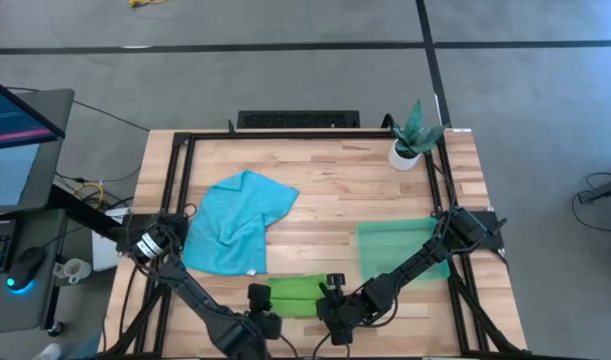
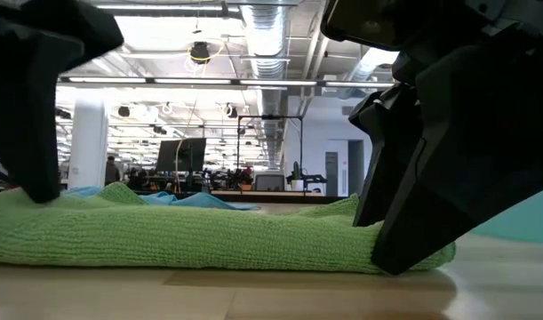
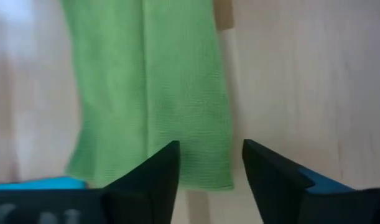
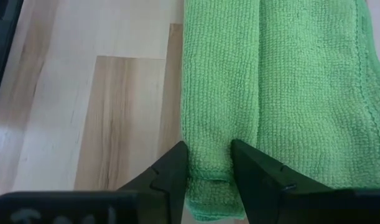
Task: Roll microfiber towels into tight, uniform cylinder then place into a basket
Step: Roll the green towel
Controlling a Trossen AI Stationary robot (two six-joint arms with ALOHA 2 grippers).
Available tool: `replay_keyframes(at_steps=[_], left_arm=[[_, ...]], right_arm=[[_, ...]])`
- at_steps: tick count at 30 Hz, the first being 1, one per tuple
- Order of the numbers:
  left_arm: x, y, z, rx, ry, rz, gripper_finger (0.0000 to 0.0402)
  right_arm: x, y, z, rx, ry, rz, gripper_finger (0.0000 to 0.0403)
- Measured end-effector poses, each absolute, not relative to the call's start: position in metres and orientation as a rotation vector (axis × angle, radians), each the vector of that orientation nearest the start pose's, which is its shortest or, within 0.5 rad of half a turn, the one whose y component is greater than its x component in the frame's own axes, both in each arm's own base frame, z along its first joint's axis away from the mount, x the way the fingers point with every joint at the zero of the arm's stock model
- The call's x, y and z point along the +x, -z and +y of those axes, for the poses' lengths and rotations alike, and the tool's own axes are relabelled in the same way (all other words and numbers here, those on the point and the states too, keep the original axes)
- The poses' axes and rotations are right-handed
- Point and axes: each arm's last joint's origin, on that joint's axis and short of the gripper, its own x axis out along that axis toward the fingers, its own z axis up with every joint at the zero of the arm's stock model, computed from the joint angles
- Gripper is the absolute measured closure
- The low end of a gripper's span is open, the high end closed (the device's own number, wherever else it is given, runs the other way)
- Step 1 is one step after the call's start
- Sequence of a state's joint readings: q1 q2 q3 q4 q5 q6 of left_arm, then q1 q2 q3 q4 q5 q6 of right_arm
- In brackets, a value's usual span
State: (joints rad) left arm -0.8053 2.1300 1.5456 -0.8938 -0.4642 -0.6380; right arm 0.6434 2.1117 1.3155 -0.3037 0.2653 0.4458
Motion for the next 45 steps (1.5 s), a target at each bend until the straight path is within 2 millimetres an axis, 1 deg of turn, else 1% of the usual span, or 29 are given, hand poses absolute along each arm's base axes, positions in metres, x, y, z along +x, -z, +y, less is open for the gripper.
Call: replay_keyframes(at_steps=[3, 7, 9, 10, 14, 18, 20, 22, 26, 29, 30, 33, 36, 38, 40, 42, 45], left_arm=[[0.295, -0.149, -0.282, 0.323, -0.083, 1.188, 0.0205], [0.297, -0.147, -0.280, 0.375, -0.094, 1.164, 0.0195], [0.298, -0.142, -0.280, 0.388, -0.102, 1.179, 0.0195], [0.299, -0.136, -0.279, 0.388, -0.101, 1.200, 0.0195], [0.302, -0.121, -0.276, 0.395, -0.098, 1.284, 0.0195], [0.301, -0.117, -0.275, 0.369, -0.143, 1.294, 0.0200], [0.301, -0.117, -0.275, 0.360, -0.148, 1.294, 0.0213], [0.301, -0.118, -0.276, 0.358, -0.125, 1.308, 0.0237], [0.302, -0.122, -0.280, 0.380, -0.062, 1.321, 0.0313], [0.305, -0.129, -0.283, 0.380, -0.024, 1.330, 0.0375], [0.306, -0.131, -0.284, 0.375, -0.021, 1.328, 0.0387], [0.311, -0.138, -0.286, 0.331, -0.033, 1.335, 0.0385], [0.317, -0.147, -0.286, 0.223, -0.068, 1.366, 0.0377], [0.320, -0.154, -0.285, 0.162, -0.073, 1.387, 0.0377], [0.323, -0.158, -0.286, 0.106, -0.054, 1.410, 0.0383], [0.323, -0.162, -0.288, 0.051, -0.038, 1.438, 0.0391], [0.324, -0.169, -0.289, -0.016, -0.008, 1.484, 0.0397]], right_arm=[[0.335, -0.111, 0.242, -0.080, -0.110, 1.033, 0.0252], [0.335, -0.111, 0.242, -0.080, -0.110, 1.033, 0.0255], [0.335, -0.111, 0.242, -0.080, -0.112, 1.034, 0.0256], [0.335, -0.111, 0.243, -0.082, -0.113, 1.034, 0.0257], [0.332, -0.111, 0.247, -0.093, -0.125, 1.030, 0.0257], [0.330, -0.111, 0.251, -0.098, -0.138, 1.026, 0.0258], [0.329, -0.111, 0.252, -0.100, -0.141, 1.025, 0.0260], [0.328, -0.111, 0.253, -0.097, -0.150, 1.024, 0.0266], [0.328, -0.112, 0.257, -0.080, -0.180, 1.019, 0.0287], [0.328, -0.112, 0.258, -0.067, -0.200, 1.023, 0.0314], [0.328, -0.113, 0.258, -0.062, -0.207, 1.025, 0.0325], [0.327, -0.114, 0.262, -0.040, -0.233, 1.020, 0.0360], [0.325, -0.120, 0.266, -0.034, -0.258, 1.020, 0.0388], [0.324, -0.125, 0.270, -0.026, -0.272, 1.014, 0.0389], [0.325, -0.132, 0.274, 0.007, -0.273, 1.003, 0.0380], [0.328, -0.139, 0.278, 0.074, -0.282, 0.997, 0.0372], [0.331, -0.145, 0.281, 0.175, -0.296, 1.015, 0.0373]])
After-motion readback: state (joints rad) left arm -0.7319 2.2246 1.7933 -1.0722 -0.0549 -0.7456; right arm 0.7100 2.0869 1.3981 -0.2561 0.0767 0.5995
